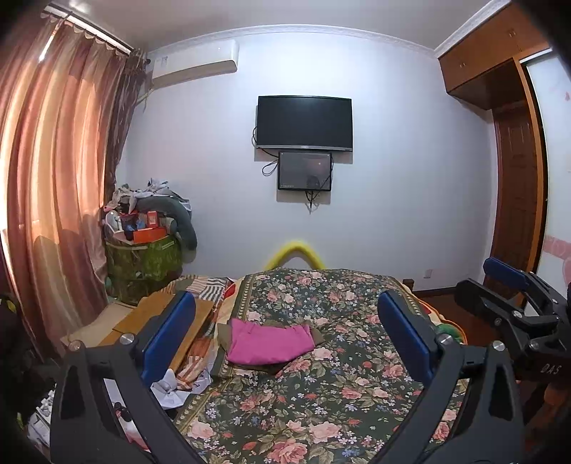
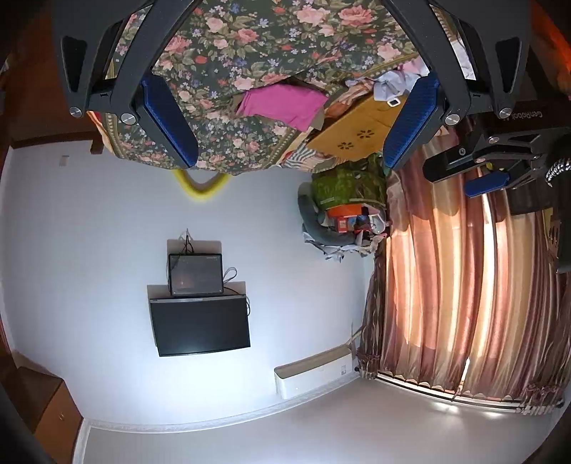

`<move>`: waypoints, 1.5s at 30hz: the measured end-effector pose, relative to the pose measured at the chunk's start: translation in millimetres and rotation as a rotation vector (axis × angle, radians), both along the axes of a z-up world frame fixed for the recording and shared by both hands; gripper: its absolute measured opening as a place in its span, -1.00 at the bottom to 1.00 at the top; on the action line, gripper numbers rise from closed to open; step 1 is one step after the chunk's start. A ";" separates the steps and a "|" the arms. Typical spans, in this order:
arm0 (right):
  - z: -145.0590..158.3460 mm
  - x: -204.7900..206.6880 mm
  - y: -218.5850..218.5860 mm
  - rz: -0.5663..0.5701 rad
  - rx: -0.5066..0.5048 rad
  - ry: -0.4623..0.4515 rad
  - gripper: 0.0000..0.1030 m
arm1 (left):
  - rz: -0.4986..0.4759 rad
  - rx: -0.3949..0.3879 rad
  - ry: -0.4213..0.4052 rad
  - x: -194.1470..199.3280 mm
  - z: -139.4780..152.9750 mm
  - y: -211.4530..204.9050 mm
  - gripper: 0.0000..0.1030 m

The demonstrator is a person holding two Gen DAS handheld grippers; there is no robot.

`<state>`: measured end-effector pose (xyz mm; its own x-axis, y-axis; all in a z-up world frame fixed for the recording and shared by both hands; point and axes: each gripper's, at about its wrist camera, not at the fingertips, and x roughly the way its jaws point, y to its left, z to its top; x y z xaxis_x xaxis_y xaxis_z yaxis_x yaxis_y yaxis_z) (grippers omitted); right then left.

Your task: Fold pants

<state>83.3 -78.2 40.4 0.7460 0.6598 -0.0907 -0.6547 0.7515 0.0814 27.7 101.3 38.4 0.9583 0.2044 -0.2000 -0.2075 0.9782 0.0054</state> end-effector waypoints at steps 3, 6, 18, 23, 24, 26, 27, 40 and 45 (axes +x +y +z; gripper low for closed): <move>-1.0 0.3 -0.7 -0.005 0.000 0.004 1.00 | -0.002 -0.001 0.003 0.9 -1.4 -0.2 1.00; -1.6 1.3 -0.9 -0.006 -0.002 0.013 1.00 | -0.002 -0.001 0.007 2.7 -2.6 -0.8 1.00; 1.8 1.8 -0.7 -0.012 -0.009 0.023 1.00 | -0.012 0.005 0.014 4.1 -4.4 0.0 1.00; 1.8 2.2 -0.2 -0.013 -0.007 0.028 1.00 | -0.015 -0.010 0.017 4.4 -6.1 3.2 1.00; 1.7 2.4 -0.1 -0.013 -0.008 0.028 1.00 | -0.016 -0.011 0.017 5.1 -6.2 3.6 1.00; 1.5 2.4 0.5 -0.013 -0.010 0.030 1.00 | -0.015 -0.012 0.019 6.0 -5.8 4.4 1.00; 1.2 2.4 0.4 -0.013 -0.011 0.031 1.00 | -0.015 -0.012 0.018 6.1 -5.6 4.3 1.00; 0.7 1.9 -2.1 -0.020 -0.004 0.032 1.00 | -0.024 -0.011 0.029 9.0 -8.4 6.1 1.00; 1.6 3.8 -2.8 -0.024 0.000 0.033 1.00 | -0.037 0.000 0.034 10.0 -9.9 2.2 1.00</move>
<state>87.1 -81.0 42.0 0.7582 0.6416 -0.1160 -0.6334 0.7670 0.1025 37.7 103.5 28.5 0.9579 0.1686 -0.2323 -0.1705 0.9853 0.0118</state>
